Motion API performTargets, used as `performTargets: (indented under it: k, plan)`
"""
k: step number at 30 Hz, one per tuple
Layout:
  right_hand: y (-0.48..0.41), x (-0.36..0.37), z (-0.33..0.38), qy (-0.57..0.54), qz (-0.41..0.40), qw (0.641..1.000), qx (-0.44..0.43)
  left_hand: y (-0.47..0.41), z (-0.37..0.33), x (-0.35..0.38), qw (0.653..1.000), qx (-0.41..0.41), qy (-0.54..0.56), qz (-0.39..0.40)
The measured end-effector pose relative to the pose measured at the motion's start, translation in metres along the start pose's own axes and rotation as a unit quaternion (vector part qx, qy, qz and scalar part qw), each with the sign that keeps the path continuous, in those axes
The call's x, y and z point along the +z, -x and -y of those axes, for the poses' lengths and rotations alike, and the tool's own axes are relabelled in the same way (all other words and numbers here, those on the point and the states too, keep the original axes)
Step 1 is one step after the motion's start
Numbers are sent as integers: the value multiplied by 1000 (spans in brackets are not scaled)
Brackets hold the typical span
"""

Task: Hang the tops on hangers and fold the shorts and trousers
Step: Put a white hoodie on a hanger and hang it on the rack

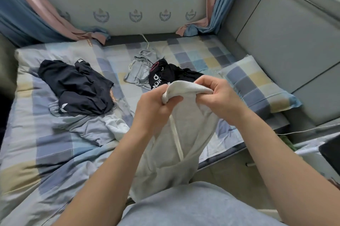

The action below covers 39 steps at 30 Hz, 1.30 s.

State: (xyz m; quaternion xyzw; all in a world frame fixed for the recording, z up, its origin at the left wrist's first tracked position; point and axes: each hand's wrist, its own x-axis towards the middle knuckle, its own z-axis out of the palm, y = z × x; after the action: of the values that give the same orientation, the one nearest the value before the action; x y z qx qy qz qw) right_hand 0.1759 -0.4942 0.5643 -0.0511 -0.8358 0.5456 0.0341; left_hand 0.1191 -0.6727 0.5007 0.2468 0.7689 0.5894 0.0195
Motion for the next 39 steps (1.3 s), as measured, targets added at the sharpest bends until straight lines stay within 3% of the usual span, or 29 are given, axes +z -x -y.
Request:
performTargets:
  k: [6,14,20,23,25,28,33,36,39]
  plan:
    - [-28,-61,-56,68,45,997,-7,-34,-40,53,992,20,-13,-126]
    - [-54,-131,-168,199,-92,971,98,-85,-78,128,983,24,9,-181]
    - [-58,-177,-230,229,4,956,182,-103,-73,146,966,16,-23,-255]
    - [-65,-195,-226,144,-15,976,164,-101,-57,149,968,-56,-96,-225]
    - [-70,-206,-212,83,-42,988,124,-100,-46,150,962,-146,-169,-160]
    - [-80,-217,-186,16,-13,998,59,-95,-34,160,943,-251,-214,-47]
    - [-80,-210,-146,-29,81,996,-4,-96,-34,214,948,-205,-196,145]
    - [-83,-213,-144,-30,72,997,-27,-101,-33,242,964,-166,-196,63]
    - [-81,-226,-159,37,71,996,-37,-109,-31,240,972,-144,-183,-23]
